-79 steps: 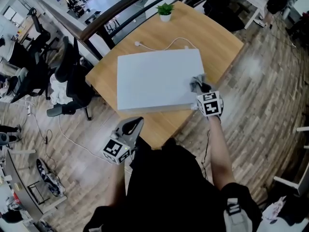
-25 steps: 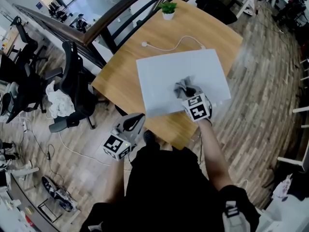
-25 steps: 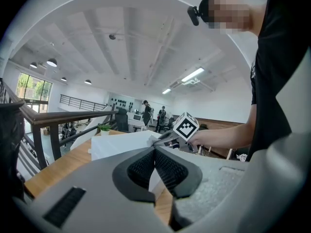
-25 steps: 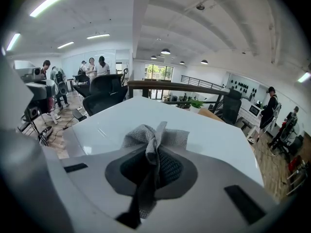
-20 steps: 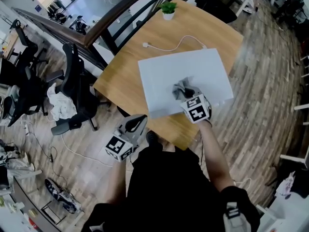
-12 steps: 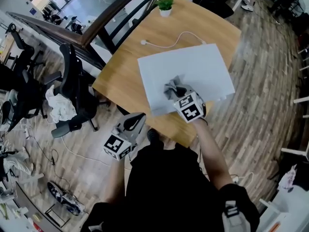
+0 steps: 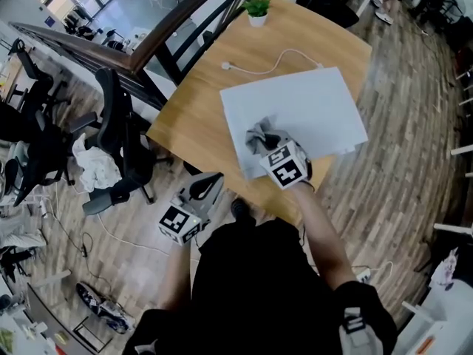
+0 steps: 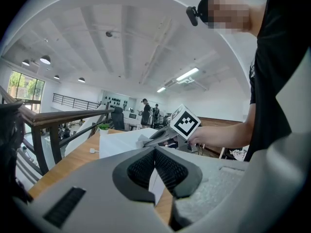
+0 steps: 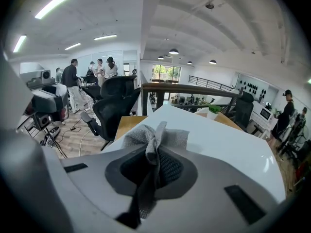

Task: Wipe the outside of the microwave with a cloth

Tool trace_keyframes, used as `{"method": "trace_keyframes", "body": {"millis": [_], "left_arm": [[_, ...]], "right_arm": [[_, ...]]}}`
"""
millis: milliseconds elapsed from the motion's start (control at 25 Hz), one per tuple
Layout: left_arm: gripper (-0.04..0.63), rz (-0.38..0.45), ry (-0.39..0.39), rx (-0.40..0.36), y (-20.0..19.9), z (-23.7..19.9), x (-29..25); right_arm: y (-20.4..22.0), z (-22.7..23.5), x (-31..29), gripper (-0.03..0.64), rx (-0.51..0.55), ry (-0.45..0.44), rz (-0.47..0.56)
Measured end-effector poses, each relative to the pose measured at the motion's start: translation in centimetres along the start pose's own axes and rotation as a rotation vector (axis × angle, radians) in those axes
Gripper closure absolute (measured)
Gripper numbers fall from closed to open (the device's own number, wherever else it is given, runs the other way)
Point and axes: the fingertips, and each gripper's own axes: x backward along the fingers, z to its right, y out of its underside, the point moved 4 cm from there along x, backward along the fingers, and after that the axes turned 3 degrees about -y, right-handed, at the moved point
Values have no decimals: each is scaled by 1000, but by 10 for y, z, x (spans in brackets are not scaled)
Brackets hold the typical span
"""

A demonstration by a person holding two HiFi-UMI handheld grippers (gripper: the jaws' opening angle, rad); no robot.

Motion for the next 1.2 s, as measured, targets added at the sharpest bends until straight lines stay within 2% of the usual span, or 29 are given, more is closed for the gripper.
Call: {"method": "trace_keyframes", "body": {"millis": [520, 800, 1040, 1200], "left_arm": [[593, 12, -9, 2, -1, -18, 16], [594, 13, -16, 6, -4, -25, 18], [594, -4, -19, 8, 1, -26, 19], [593, 21, -24, 8, -2, -29, 19]], "right_arm": [[-22, -21, -27, 594, 85, -9, -46], [-32, -23, -36, 594, 73, -37, -48], [-35, -17, -43, 594, 95, -4, -42], [-39, -11, -46, 594, 108, 16, -48]]}}
